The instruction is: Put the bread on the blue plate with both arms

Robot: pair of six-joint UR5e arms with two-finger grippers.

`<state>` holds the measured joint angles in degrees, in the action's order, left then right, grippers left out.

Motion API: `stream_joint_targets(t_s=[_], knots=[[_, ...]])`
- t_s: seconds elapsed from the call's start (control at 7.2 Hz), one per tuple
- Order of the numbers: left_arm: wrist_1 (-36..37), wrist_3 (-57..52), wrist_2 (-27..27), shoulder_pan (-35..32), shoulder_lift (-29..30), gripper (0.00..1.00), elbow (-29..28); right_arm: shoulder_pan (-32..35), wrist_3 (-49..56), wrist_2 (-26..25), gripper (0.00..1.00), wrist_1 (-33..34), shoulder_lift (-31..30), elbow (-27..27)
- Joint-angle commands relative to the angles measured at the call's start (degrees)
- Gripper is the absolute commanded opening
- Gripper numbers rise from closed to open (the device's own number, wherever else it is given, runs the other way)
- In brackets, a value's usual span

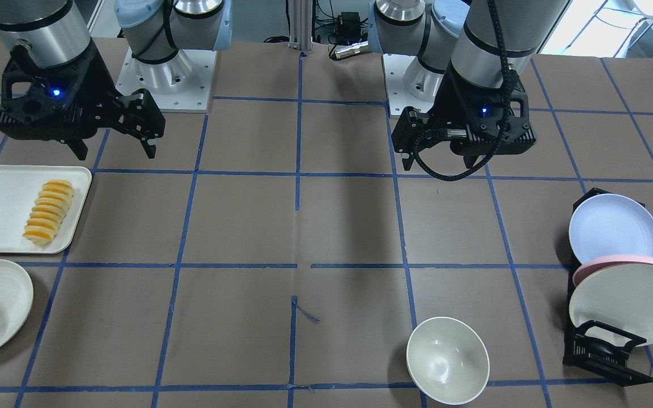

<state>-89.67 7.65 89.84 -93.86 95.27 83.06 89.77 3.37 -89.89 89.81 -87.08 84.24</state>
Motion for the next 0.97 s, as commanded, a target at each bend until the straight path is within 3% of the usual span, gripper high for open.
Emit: stream_joint_targets(t_s=[0.0, 0.56, 0.83], knots=[[0.0, 0.4, 0.1, 0.0, -0.8, 1.0, 0.3, 0.0, 0.1, -0.2, 1.0, -0.1, 0.0, 0.1], [1.5, 0.0, 0.1, 0.6, -1.5, 1.0, 0.3, -0.6, 0.2, -0.2, 1.0, 0.3, 0.4, 0.2], [9.8, -0.4, 0.3, 1.2, -0.7, 1.0, 1.1, -0.6, 0.2, -0.2, 1.0, 0.3, 0.4, 0.2]])
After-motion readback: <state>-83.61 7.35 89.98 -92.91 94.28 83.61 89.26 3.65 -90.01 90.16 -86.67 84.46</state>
